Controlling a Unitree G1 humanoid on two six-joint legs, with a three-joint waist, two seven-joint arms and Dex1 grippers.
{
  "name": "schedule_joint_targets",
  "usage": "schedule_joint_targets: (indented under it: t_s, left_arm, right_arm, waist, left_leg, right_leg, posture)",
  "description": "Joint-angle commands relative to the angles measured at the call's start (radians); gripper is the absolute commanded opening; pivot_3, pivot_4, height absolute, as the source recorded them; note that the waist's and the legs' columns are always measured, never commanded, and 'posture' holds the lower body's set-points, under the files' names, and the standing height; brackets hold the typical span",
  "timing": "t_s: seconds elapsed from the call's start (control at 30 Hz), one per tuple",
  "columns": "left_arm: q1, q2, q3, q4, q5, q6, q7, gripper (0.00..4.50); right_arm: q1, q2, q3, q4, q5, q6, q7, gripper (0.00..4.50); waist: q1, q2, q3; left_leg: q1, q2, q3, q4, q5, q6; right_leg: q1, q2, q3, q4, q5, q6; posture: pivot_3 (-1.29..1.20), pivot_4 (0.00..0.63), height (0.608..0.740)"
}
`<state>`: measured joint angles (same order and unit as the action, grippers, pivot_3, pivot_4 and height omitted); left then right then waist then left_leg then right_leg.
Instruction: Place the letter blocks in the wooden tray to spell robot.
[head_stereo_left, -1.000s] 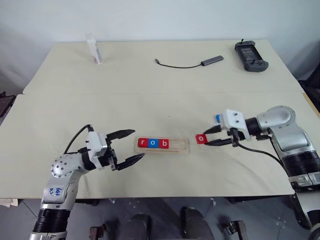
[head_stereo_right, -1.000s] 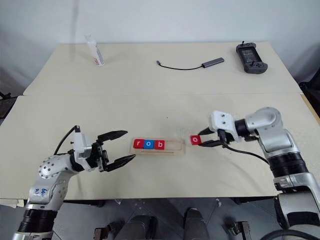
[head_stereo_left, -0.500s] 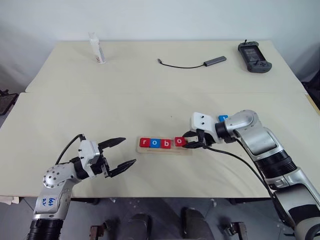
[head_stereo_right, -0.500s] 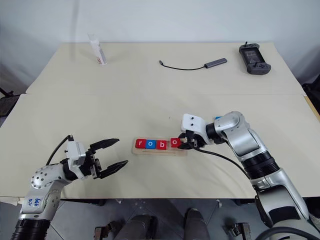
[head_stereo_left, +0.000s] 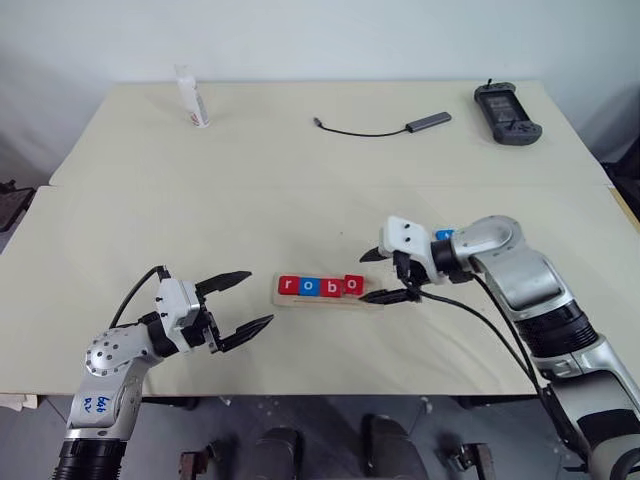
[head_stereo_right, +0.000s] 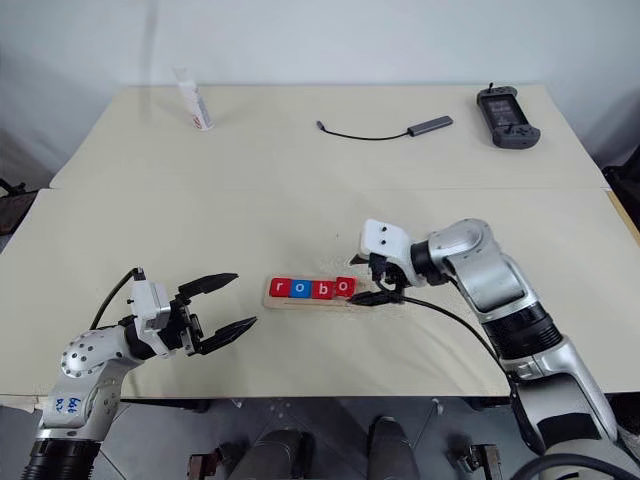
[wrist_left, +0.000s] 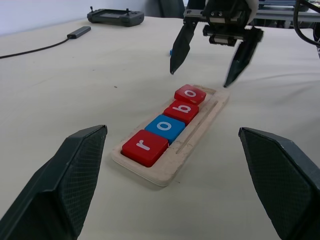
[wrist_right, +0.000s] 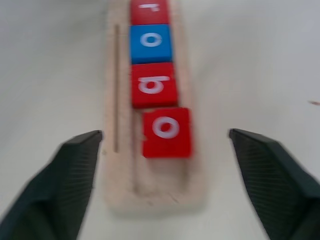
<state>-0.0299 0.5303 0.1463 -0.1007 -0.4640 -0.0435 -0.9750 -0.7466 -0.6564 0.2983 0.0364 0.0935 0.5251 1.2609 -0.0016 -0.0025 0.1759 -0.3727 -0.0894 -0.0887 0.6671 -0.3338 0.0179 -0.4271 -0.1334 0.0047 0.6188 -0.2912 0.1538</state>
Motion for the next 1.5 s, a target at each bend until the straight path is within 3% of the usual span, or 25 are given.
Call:
schedule_joint_targets:
  t_s: [0.03, 0.3, 0.7, 1.1, 1.5]
  left_arm:
    - [-0.009, 0.005, 0.004, -0.018, -0.004, -0.006, -0.001, 4.5]
    - [-0.029, -0.001, -0.005, 0.003, 0.002, -0.013, -0.004, 4.5]
    - [-0.047, -0.008, -0.01, 0.031, 0.01, -0.029, -0.008, 4.5]
    - [-0.065, -0.02, -0.017, 0.044, 0.015, -0.037, -0.011, 4.5]
    - [-0.06, -0.022, -0.014, 0.05, 0.017, -0.044, -0.008, 4.5]
  right_arm:
    - [-0.019, 0.001, -0.032, 0.007, 0.002, -0.028, -0.036, 2.79]
    - [-0.015, 0.047, -0.001, 0.091, -0.045, -0.131, -0.122, 0.02]
    - [0.015, 0.064, 0.034, -0.026, -0.015, -0.062, -0.056, 0.02]
    - [-0.013, 0.087, 0.015, 0.053, -0.047, -0.068, -0.153, 0.02]
    - [0.029, 0.084, 0.038, -0.002, -0.034, -0.067, -0.119, 0.02]
  waist:
    - [-0.001, 0.0, 0.0]
    - [-0.002, 0.0, 0.0]
    - [-0.001, 0.0, 0.0]
    - [-0.002, 0.0, 0.0]
    - [-0.002, 0.0, 0.0]
  left_leg:
    - [0.0, 0.0, 0.0, 0.0, 0.0, 0.0]
    - [0.0, 0.0, 0.0, 0.0, 0.0, 0.0]
    - [0.0, 0.0, 0.0, -0.001, 0.0, 0.0]
    - [0.0, 0.0, 0.0, 0.0, 0.0, 0.0]
    - [0.0, 0.0, 0.0, -0.001, 0.0, 0.0]
  right_leg:
    - [0.0, 0.0, 0.0, 0.0, 0.0, 0.0]
    - [0.0, 0.0, 0.0, 0.001, 0.0, 0.0]
    - [0.0, 0.0, 0.0, 0.001, 0.0, 0.0]
    - [0.0, 0.0, 0.0, 0.001, 0.0, 0.0]
    - [0.0, 0.0, 0.0, 0.001, 0.0, 0.0]
  posture:
    - [0.0, 0.15, 0.74]
    - [0.0, 0.15, 0.74]
    - [0.0, 0.15, 0.74]
    - [0.0, 0.15, 0.74]
    - [0.0, 0.15, 0.74]
